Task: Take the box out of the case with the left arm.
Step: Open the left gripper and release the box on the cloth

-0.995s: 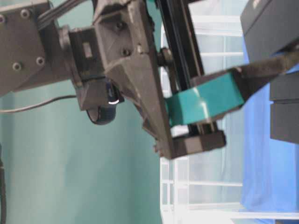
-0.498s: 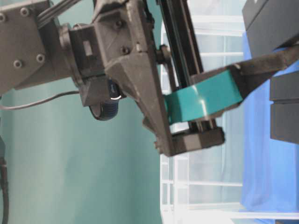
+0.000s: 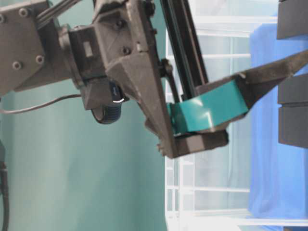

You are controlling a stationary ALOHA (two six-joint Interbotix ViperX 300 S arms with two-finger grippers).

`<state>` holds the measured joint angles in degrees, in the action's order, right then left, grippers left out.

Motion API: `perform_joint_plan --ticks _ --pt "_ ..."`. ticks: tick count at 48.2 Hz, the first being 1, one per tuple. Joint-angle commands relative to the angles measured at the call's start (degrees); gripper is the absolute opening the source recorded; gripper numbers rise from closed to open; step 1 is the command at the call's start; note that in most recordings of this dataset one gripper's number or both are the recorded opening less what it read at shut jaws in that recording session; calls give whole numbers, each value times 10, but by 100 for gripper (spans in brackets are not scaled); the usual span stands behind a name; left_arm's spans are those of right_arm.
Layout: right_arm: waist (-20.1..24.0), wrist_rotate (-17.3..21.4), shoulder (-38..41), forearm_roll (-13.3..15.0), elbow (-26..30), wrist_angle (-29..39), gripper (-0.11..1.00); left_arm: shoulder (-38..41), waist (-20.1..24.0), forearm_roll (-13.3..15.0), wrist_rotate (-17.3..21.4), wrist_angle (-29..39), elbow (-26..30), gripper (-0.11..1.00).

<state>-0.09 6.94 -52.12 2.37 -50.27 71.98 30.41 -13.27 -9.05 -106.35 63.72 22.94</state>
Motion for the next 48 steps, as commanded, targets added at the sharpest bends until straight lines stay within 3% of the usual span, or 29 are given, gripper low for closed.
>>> perform_joint_plan --ticks 1,12,35,48 --pt "0 0 4 1 13 -3 2 -17 4 -2 0 0 18 93" --pt "-1 0 4 1 13 -2 2 -40 5 -2 1 14 31 92" --pt "0 -2 2 1 14 -1 2 -28 13 -5 46 100 157 92" --pt "-1 -3 2 1 14 -1 2 -26 14 -5 58 117 163 92"
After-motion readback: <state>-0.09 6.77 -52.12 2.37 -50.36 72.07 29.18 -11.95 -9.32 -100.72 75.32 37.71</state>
